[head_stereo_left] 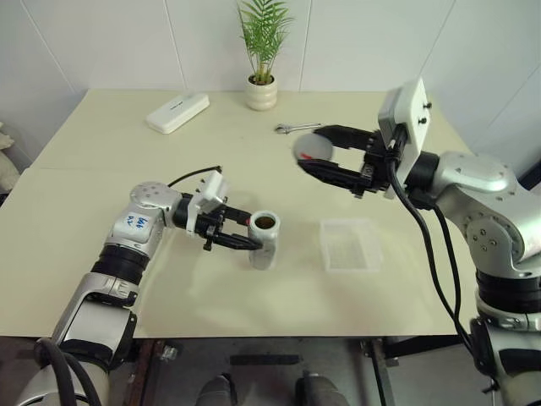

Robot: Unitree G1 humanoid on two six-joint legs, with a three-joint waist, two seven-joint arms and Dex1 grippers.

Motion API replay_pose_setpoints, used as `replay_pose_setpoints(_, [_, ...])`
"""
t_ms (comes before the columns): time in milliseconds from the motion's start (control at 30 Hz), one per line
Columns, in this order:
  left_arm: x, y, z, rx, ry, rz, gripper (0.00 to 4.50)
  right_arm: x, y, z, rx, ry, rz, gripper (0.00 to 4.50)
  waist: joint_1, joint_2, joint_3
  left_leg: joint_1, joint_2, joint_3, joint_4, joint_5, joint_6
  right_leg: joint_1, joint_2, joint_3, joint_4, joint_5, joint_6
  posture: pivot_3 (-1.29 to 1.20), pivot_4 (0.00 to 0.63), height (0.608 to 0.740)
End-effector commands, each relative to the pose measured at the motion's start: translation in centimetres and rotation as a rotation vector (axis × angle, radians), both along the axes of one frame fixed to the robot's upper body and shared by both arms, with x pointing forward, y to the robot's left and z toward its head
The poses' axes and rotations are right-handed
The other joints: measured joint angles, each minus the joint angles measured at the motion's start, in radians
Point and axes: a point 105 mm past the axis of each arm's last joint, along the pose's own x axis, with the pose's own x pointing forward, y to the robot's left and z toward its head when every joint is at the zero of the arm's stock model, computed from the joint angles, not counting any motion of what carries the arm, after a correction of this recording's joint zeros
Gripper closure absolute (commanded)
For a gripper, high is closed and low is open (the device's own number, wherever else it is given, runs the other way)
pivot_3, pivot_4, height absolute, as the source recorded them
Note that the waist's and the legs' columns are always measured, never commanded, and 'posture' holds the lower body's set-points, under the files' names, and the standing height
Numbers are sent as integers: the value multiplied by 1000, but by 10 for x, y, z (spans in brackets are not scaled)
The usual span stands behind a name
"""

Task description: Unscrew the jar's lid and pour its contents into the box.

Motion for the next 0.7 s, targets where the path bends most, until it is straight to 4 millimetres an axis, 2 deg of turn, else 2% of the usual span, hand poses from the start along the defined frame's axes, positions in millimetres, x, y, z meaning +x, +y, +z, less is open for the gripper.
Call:
replay_pose_setpoints(33, [3, 4, 29, -77, -79, 28, 2536, -1, -34, 9, 55, -40, -188, 1963, 1, 0, 0, 0, 0, 0, 0, 1, -2, 0, 0, 0, 0, 0, 0, 0, 150, 740])
replay_pose_setpoints(67, [4, 5, 32, -91, -85, 42, 2536, -1, -41, 5, 56, -34, -226, 1963, 1, 0, 0, 0, 0, 0, 0, 1, -2, 0, 0, 0, 0, 0, 0, 0, 150, 740])
replay_pose_setpoints(200, [16, 10, 42, -164, -127, 145, 2536, 3, -100, -25, 85, 34, -565, 1963, 1, 0, 0, 0, 0, 0, 0, 2, -3, 0, 0, 0, 0, 0, 0, 0, 150, 740])
replay_pose_setpoints(333, [26, 4, 43, -207, -161, 210, 2536, 0, -134, -62, 58, 146, -779, 1963, -1, 0, 0, 0, -1, 0, 0, 2, -3, 1, 0, 1, 1, 0, 1, 0, 150, 740])
replay_pose_setpoints(567, [39, -10, 48, -252, -211, 261, 2536, -4, -159, -106, 55, 263, -946, 1963, -1, 0, 0, 1, 0, 0, 1, 3, -4, 0, 2, 2, 4, 0, 1, 0, 150, 740])
replay_pose_setpoints(700, [45, -20, 50, -262, -252, 268, 2536, -2, -164, -125, 65, 317, -994, 1963, 2, 0, 0, 1, -1, 0, 2, 4, -4, 1, 2, 2, 3, 1, 1, 0, 150, 740])
